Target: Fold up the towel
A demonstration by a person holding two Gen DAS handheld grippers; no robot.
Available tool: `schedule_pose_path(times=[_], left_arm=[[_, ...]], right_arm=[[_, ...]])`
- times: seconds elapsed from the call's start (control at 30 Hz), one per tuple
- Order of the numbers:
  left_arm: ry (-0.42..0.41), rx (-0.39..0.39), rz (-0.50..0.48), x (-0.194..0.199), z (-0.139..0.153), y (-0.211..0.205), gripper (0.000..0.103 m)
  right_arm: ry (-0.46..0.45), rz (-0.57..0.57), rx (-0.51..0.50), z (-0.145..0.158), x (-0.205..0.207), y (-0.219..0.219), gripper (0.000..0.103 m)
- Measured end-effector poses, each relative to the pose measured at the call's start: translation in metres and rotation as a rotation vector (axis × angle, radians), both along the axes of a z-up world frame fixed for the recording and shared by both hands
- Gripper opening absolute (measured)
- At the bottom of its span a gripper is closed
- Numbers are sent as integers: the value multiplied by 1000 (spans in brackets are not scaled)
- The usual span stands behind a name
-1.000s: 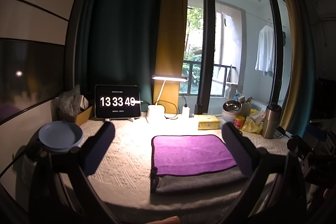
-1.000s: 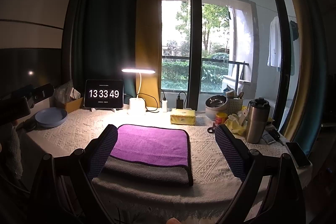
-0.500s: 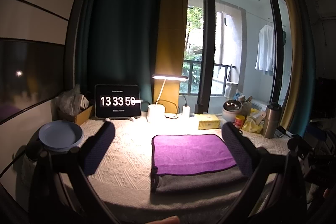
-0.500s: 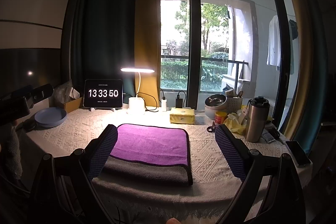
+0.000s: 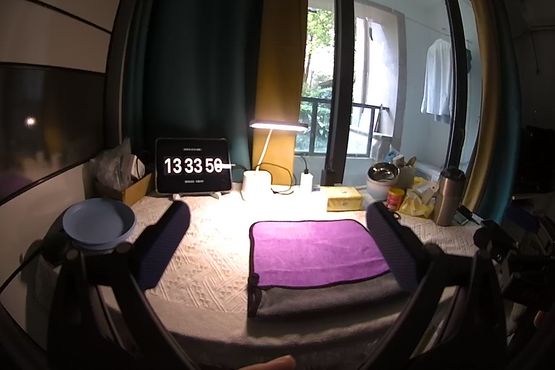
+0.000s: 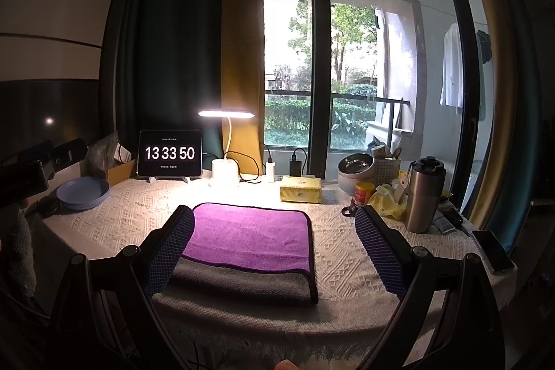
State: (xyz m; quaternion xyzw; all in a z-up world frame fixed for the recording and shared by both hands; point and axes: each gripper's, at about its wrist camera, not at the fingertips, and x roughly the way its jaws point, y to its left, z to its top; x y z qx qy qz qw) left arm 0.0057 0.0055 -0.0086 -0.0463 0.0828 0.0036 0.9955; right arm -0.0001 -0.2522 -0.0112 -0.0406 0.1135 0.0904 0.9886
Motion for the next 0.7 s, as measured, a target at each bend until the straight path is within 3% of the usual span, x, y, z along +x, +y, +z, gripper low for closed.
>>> schedule_pose_path(times=[0.43,0.7], left_arm=[[40,8,-17,10,-10,-5,102],[122,18,-32,34,-31,-8,102]], right_arm=[[27,-3,-2,-7,8,-2,96],[85,-8,-9,-24,29,-5,96]])
